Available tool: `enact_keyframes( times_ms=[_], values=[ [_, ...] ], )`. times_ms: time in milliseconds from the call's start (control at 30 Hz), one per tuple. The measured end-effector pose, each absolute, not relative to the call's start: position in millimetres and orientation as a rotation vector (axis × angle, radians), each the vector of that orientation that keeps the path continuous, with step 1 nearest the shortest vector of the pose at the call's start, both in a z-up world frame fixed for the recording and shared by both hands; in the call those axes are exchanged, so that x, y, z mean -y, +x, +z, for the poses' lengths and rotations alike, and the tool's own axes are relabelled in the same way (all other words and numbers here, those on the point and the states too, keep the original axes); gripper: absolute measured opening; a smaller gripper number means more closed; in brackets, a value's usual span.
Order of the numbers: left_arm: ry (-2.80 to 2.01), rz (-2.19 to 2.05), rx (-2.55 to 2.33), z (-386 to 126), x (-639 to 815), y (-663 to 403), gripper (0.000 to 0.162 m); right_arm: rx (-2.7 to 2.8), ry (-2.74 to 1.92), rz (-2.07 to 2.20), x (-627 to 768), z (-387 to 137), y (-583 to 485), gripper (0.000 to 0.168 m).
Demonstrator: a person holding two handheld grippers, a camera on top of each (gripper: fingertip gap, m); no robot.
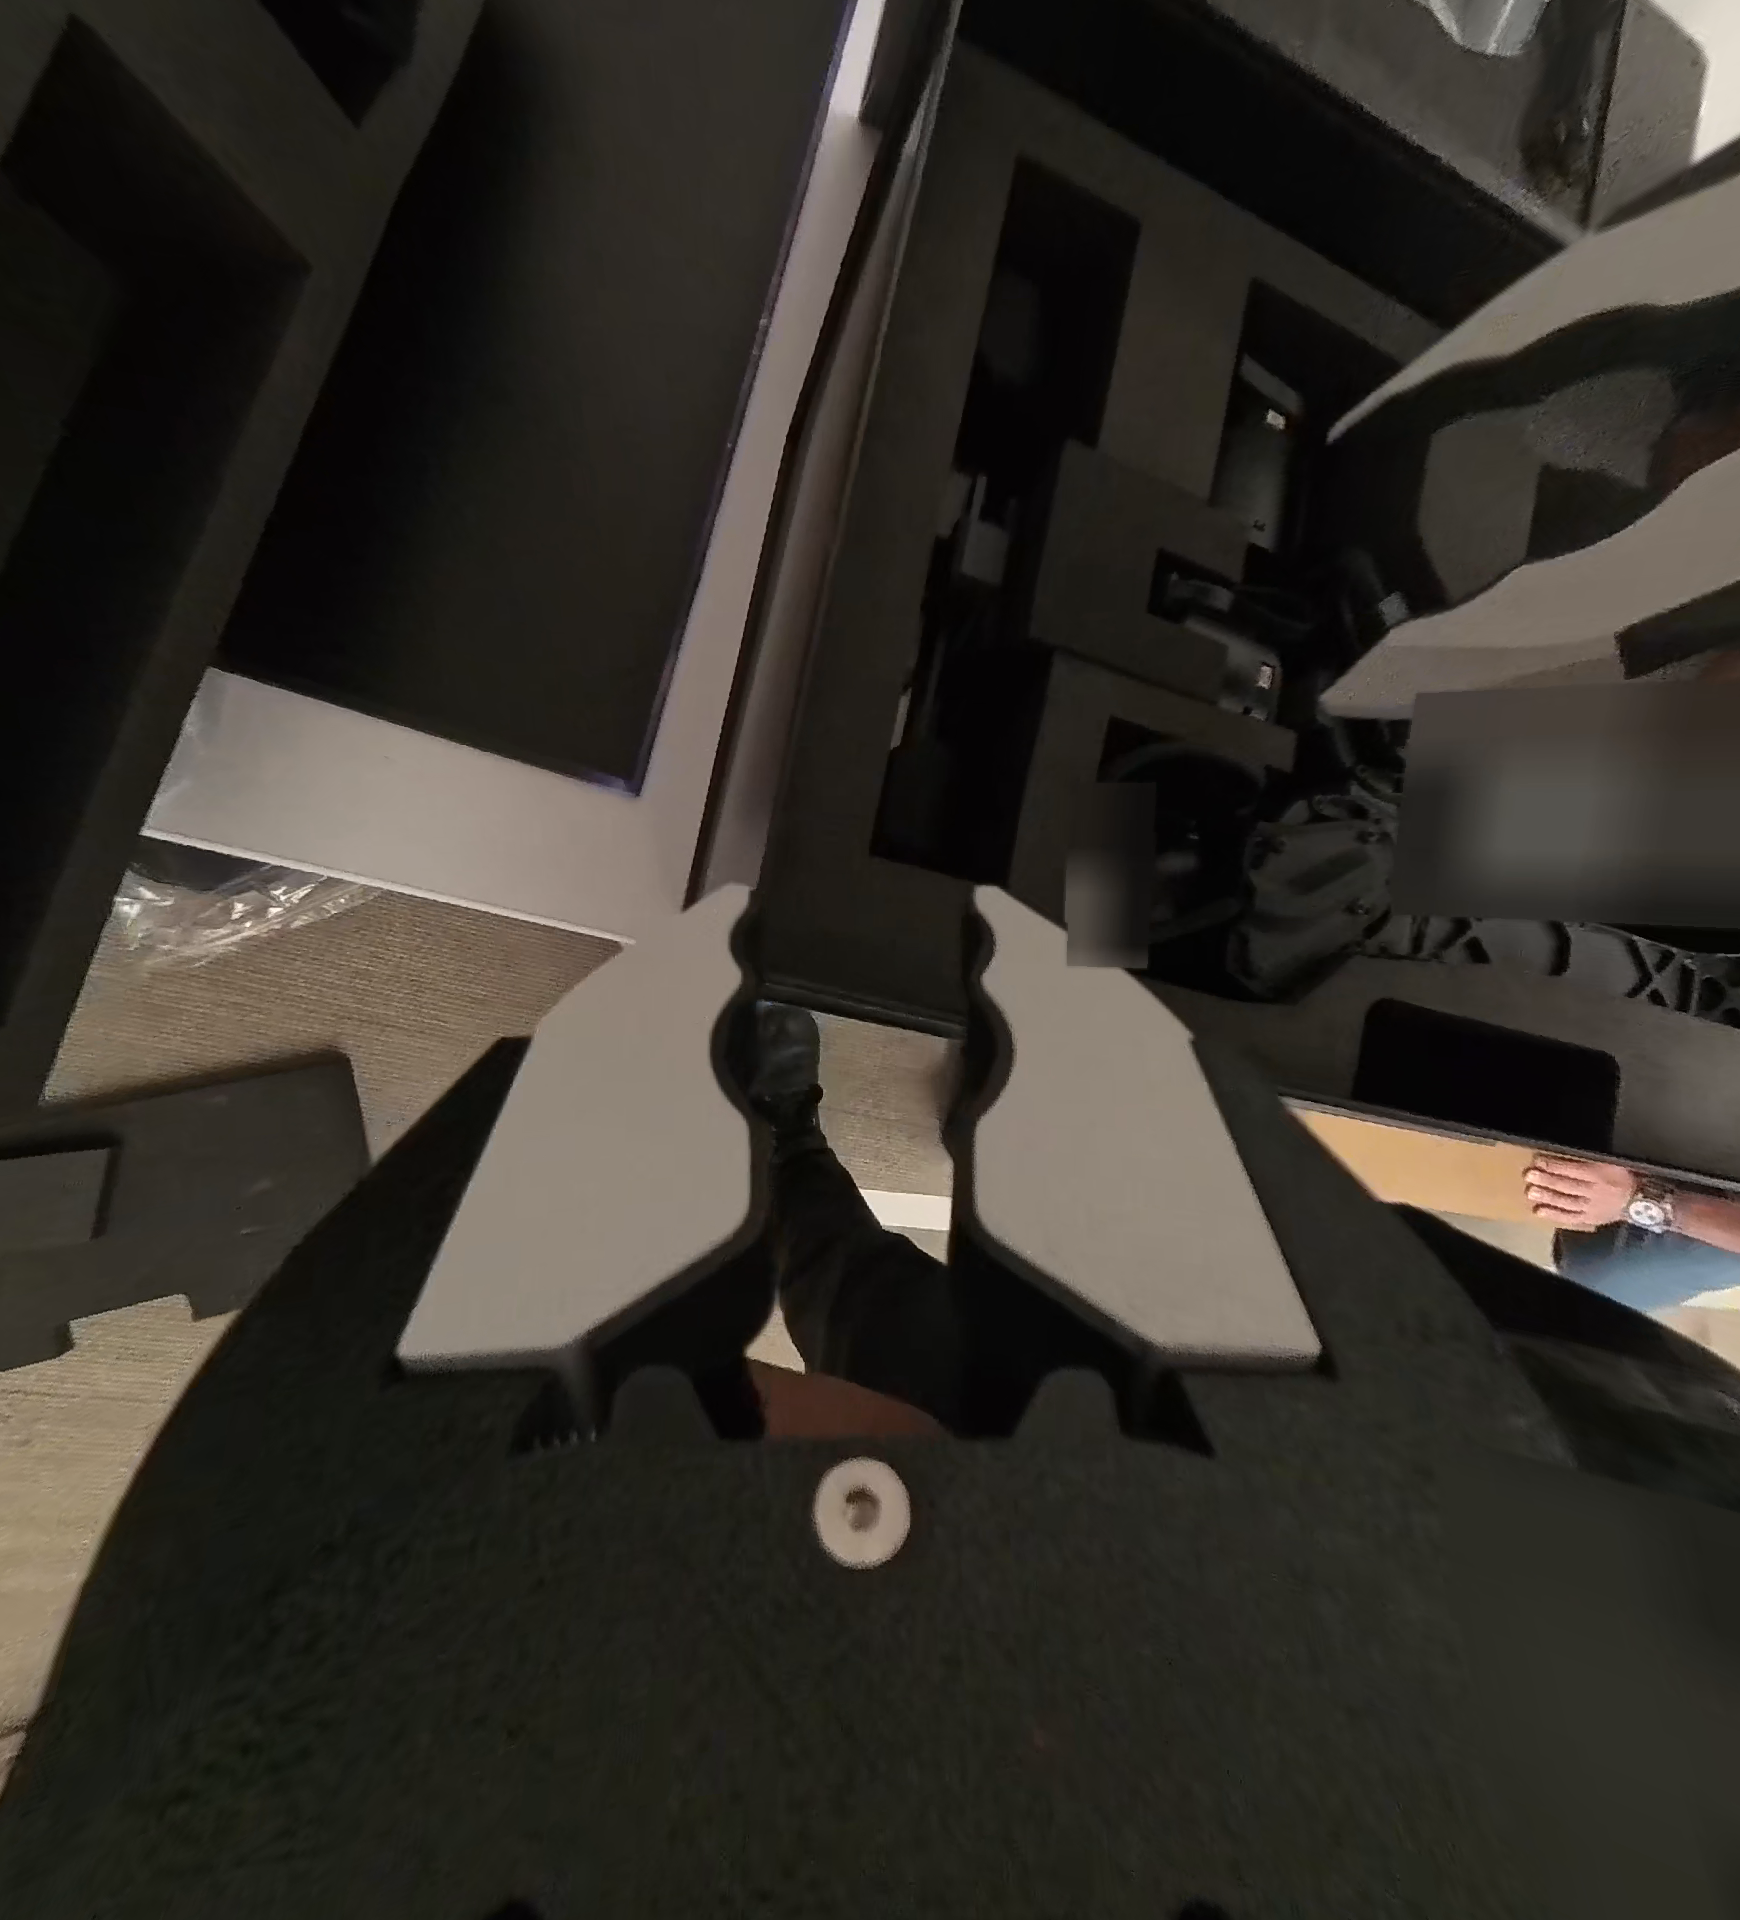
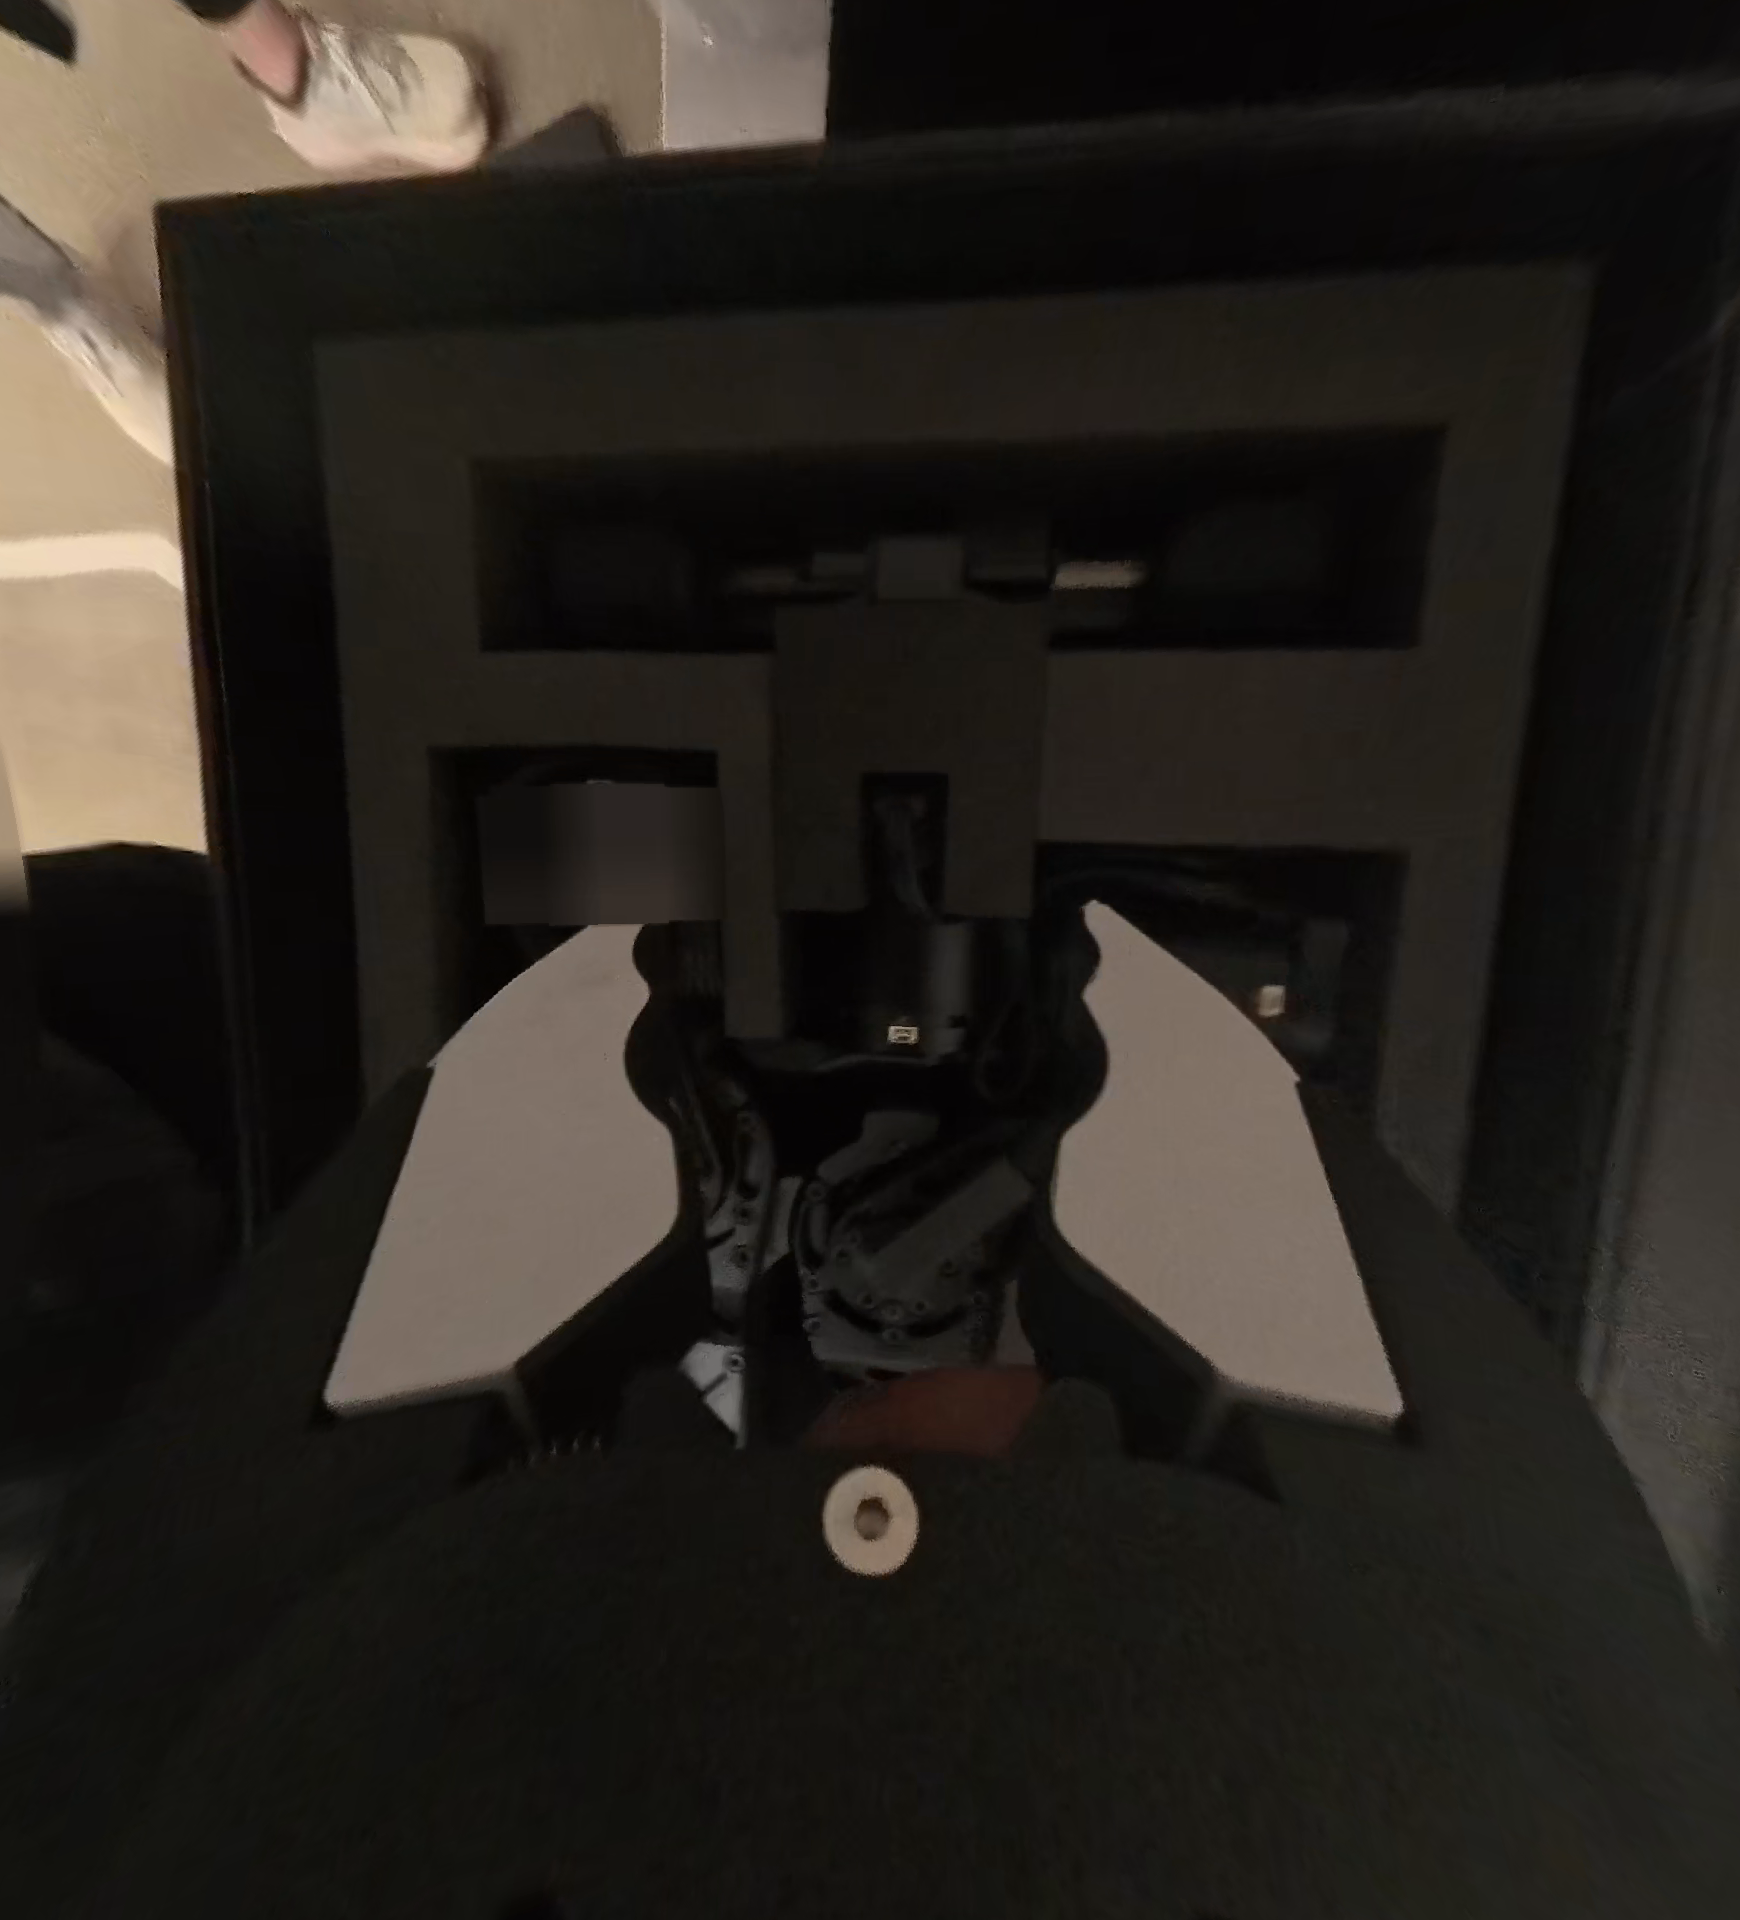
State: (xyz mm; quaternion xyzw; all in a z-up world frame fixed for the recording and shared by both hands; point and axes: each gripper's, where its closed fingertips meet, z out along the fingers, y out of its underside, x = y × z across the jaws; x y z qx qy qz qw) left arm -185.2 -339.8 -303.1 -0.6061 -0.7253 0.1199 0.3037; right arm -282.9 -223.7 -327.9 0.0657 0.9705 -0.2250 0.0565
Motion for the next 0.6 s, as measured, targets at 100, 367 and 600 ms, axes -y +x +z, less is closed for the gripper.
enact_keyframes(
  times_ms=[100, 367, 600],
  values=[
    [-1.598, 0.277, 1.914, -307, 334, -189, 0.028, -2.846, 0.399, -0.727, 222, -337, -286, 0.069],
    [-1.622, 0.242, 1.894, -312, 322, -212, 0.024, -2.876, 0.455, -0.637, 231, -364, -291, 0.073],
    [-1.615, 0.219, 1.916, -321, 325, -210, 0.022, -2.701, 0.526, -0.572, 231, -370, -297, 0.040]
  ],
)
